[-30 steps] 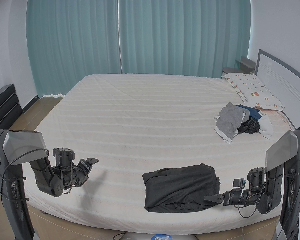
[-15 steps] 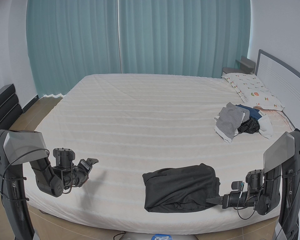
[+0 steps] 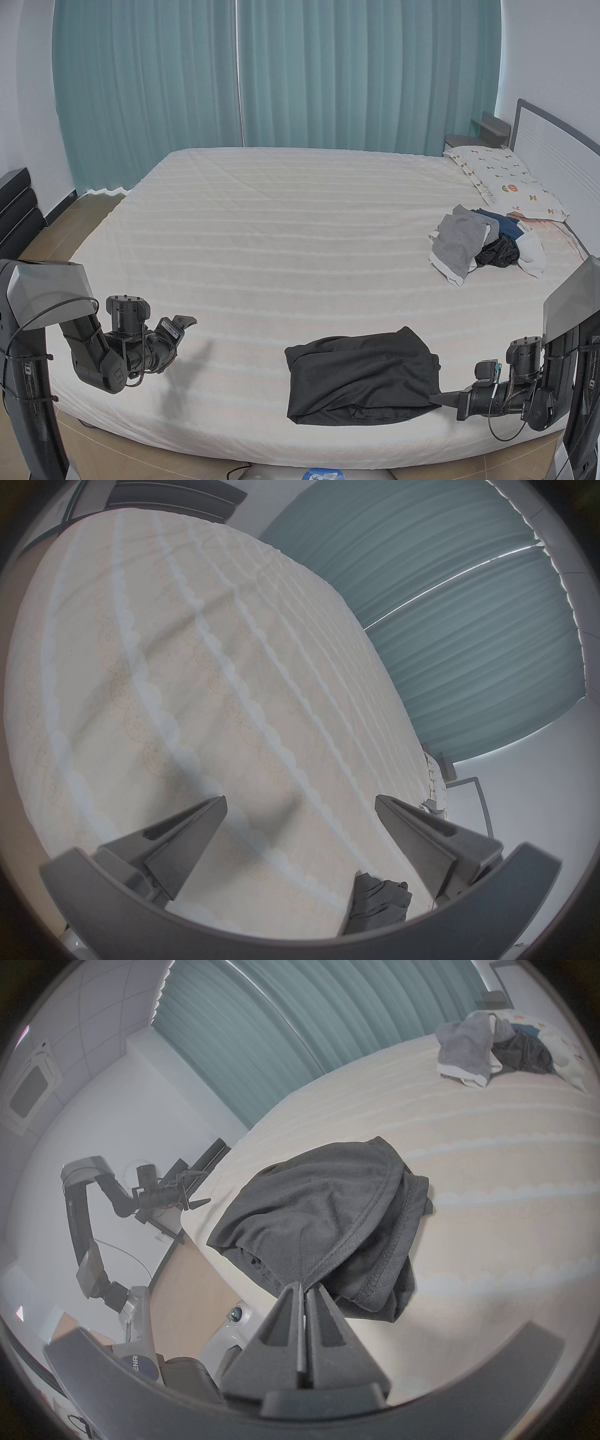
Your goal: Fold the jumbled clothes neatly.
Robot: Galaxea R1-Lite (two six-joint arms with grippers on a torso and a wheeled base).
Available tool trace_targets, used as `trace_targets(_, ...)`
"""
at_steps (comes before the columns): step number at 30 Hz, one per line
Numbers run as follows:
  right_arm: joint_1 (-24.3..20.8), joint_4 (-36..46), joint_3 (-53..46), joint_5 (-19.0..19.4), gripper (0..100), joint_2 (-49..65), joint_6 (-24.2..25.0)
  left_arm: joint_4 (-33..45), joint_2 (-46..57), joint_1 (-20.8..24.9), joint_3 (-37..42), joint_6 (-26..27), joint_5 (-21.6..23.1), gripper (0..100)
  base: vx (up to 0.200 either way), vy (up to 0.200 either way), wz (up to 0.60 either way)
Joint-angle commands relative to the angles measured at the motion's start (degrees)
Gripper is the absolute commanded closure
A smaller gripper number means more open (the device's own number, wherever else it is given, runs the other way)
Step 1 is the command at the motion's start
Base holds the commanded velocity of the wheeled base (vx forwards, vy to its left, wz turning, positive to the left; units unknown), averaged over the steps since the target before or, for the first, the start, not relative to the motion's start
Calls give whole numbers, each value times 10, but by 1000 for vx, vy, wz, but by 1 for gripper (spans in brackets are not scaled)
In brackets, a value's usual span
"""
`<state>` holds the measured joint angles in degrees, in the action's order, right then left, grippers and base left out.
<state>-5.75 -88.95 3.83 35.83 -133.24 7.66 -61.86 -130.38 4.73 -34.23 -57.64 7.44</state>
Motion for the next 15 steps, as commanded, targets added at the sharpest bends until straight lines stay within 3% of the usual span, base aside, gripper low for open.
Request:
trace_targets(1,4,-5,-7,0,100,12,-4,0,-1,-1,0,0,0,0,0,0,0)
trace_targets(4,36,-5,-5,0,100,-20,-53,0,-1,0,0,0,-1,0,0,0,0)
trace_targets(14,63,-5,-11,1,100,-25,-91,0,-1,0,-1,-1,-3,0,0,0,0)
trace_targets(15,62,-5,-22,1,100,-33,-121,0,-1,0,-1,0,-4,0,0,0,0)
